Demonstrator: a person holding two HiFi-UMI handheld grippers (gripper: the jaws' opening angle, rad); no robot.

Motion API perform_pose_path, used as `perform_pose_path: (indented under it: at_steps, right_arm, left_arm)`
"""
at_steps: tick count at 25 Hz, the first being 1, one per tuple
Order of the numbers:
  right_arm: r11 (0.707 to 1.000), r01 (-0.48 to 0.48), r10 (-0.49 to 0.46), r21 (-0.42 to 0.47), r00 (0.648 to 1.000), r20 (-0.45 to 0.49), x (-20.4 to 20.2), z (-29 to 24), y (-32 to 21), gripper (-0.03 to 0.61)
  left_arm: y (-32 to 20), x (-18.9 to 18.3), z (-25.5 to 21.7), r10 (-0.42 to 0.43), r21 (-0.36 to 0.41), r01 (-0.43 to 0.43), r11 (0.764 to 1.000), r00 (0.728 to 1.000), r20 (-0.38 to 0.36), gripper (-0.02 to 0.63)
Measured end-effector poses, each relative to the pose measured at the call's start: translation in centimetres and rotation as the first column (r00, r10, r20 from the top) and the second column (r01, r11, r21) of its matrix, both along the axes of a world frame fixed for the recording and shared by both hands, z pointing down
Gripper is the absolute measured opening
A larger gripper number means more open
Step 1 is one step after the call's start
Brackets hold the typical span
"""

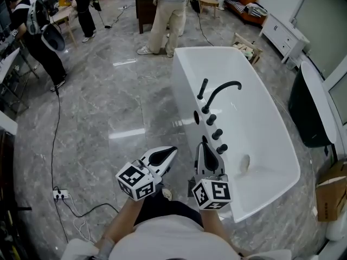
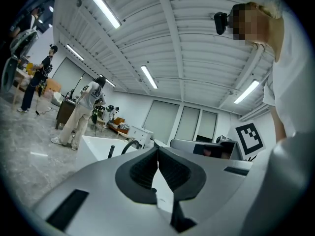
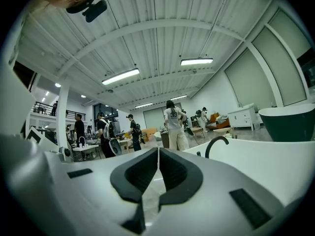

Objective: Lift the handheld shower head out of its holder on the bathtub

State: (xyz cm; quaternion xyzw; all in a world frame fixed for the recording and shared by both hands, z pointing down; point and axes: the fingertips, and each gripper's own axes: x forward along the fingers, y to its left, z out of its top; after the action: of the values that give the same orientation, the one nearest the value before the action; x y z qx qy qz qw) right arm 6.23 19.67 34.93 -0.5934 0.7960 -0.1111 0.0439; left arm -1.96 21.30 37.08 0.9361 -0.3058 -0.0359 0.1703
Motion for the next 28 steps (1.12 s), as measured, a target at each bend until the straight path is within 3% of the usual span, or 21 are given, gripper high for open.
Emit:
perform_pose_path:
  at_steps: [16,28]
  right_arm:
    - [0.998,-0.057,0.058,0.016,0.998,-0.022,2.1,0.5,-1.9,0.018]
    - [0.997,-0.079,0.079,0.008,0.997,-0.018,3.8,0.9,-8.7,0.02]
  left_arm:
    - [-2.6,1.5,1.2,0.032,-0.014,-0.032,0.999,0.999,-0.001,0.012]
    - [-9.6,3.3,1.3,0.064,-0.026,-0.065,0.998,0.998,-0.004,0.011]
